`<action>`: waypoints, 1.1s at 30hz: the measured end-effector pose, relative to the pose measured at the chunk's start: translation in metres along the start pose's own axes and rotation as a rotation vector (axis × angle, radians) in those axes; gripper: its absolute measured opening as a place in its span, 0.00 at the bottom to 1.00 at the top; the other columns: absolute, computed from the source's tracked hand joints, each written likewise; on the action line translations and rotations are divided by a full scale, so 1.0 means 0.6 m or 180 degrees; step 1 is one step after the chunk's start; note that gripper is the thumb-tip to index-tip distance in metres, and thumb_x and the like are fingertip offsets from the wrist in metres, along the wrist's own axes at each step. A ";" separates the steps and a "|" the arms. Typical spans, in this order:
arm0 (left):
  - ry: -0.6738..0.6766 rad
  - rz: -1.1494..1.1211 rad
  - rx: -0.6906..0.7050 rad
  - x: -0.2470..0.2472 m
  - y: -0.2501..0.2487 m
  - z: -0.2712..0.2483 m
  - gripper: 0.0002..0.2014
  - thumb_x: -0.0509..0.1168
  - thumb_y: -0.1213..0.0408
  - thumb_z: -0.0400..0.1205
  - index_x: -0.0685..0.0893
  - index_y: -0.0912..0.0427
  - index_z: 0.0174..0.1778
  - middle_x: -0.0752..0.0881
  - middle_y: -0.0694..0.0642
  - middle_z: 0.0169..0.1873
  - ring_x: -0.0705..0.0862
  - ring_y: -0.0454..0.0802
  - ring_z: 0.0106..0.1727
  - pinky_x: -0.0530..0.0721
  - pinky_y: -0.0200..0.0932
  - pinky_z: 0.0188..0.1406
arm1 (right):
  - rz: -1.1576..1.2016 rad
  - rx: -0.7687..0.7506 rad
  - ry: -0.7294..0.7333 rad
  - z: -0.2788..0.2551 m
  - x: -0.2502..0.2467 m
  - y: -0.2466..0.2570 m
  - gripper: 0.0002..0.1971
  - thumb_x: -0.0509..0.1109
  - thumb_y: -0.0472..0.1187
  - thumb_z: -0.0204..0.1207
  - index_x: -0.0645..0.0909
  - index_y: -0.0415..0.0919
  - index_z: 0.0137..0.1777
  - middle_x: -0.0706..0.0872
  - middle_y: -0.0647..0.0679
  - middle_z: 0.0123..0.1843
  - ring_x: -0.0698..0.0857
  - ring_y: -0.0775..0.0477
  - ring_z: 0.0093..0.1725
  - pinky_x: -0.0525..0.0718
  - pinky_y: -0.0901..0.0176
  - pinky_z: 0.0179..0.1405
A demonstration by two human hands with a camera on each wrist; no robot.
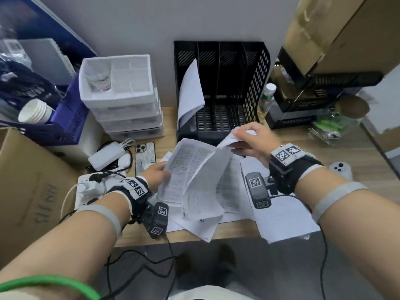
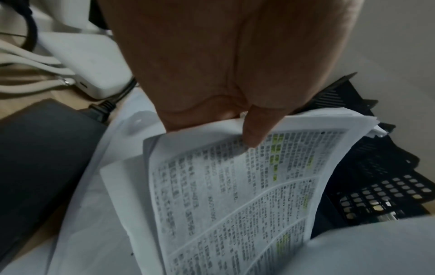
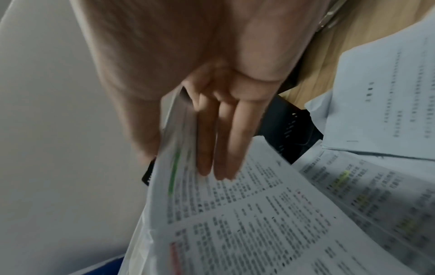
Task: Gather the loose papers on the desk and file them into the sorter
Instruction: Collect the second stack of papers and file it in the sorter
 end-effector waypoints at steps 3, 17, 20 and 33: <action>-0.0050 -0.0281 -0.0240 -0.010 0.018 -0.006 0.15 0.58 0.74 0.87 0.85 0.54 0.60 0.89 0.60 0.51 0.87 0.59 0.51 0.86 0.53 0.44 | -0.0152 0.0086 0.0400 0.004 0.007 -0.005 0.09 0.78 0.38 0.74 0.79 0.40 0.47 0.90 0.44 0.61 0.89 0.49 0.59 0.86 0.47 0.61; -0.0134 -0.0176 -0.0348 -0.018 0.075 -0.001 0.10 0.57 0.68 0.90 0.83 0.55 0.50 0.91 0.46 0.38 0.87 0.51 0.44 0.90 0.39 0.40 | -0.2499 0.0096 -0.1077 0.056 -0.081 -0.115 0.15 0.68 0.45 0.81 0.86 0.34 0.57 0.90 0.34 0.52 0.87 0.32 0.51 0.85 0.45 0.54; -0.0189 -0.0138 -0.0378 -0.012 0.075 0.005 0.10 0.59 0.67 0.89 0.82 0.60 0.64 0.90 0.59 0.54 0.88 0.51 0.45 0.89 0.37 0.31 | -0.2403 0.0262 -0.1033 0.055 -0.087 -0.138 0.16 0.65 0.43 0.82 0.85 0.32 0.60 0.88 0.31 0.58 0.85 0.33 0.49 0.81 0.50 0.51; -0.0071 0.0055 -0.0544 0.016 0.087 0.034 0.16 0.68 0.58 0.85 0.84 0.55 0.68 0.90 0.57 0.62 0.90 0.59 0.59 0.89 0.59 0.58 | -0.2384 0.0566 -0.0526 0.056 -0.073 -0.213 0.15 0.63 0.36 0.81 0.84 0.36 0.64 0.88 0.35 0.60 0.81 0.39 0.51 0.73 0.59 0.50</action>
Point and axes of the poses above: each hand's wrist, its own z-axis towards the middle knuckle, its own x-axis out of the palm, y = z × x, the point moved 3 cm from there along z, towards the middle knuckle
